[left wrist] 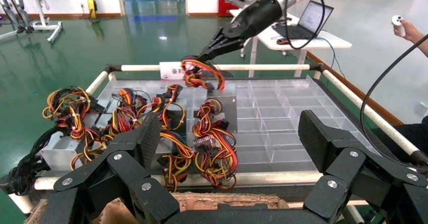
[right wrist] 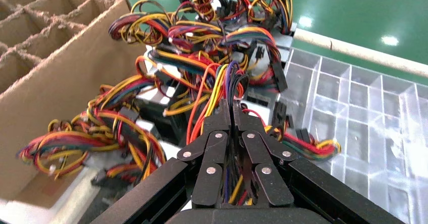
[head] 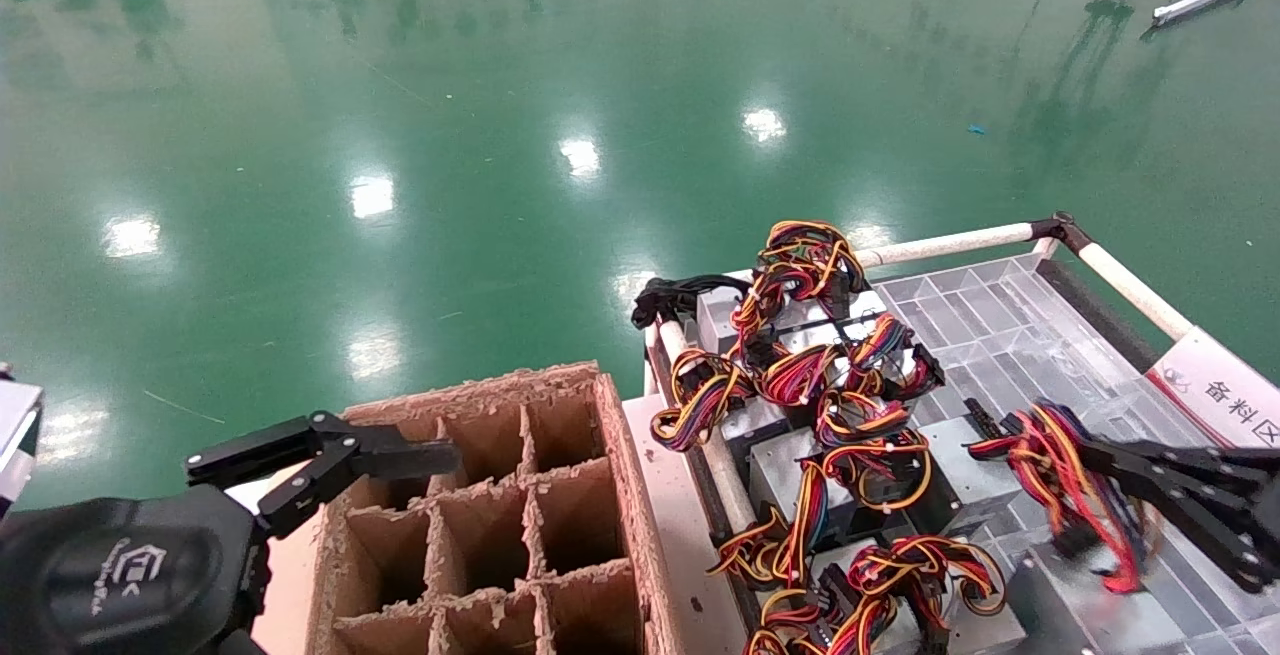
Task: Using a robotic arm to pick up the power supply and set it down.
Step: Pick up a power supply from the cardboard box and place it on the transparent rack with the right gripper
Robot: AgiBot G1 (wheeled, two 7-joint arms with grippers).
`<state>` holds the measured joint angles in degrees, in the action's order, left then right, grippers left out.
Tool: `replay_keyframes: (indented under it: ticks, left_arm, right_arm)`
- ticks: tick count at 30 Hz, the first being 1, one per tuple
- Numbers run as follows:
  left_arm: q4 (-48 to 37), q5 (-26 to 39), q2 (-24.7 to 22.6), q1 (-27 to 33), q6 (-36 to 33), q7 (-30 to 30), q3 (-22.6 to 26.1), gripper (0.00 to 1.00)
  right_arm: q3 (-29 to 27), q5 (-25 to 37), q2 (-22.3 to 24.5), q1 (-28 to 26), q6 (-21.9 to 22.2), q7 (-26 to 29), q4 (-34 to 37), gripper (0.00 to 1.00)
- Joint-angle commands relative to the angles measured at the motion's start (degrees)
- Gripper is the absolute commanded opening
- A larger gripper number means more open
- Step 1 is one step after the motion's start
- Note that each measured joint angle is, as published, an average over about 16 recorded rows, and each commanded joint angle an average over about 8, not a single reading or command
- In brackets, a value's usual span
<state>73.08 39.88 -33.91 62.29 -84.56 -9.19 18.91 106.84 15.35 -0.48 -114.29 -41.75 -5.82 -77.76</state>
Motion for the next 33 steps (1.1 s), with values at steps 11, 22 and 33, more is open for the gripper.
replay_keyframes:
  ticks: [11,22,33]
  left_arm:
    - [0.0,-0.01,0.01,0.0,0.01,0.01,0.02,1.0]
    - [0.0,-0.02,0.01,0.01,0.01,0.02,0.03,1.0]
    - [0.0,-0.03,0.02,0.01,0.02,0.02,0.05,1.0]
  right_arm:
    - [0.28,-7.8,-4.3,1.57,2.3,-5.93,0.01,0.0]
    - [1.75,-13.85,-3.67,5.12,1.96,-10.52,0.03,0.0]
    - [5.62,-21.89,-0.76,10.43,1.05,-16.29,0.1,0.25]
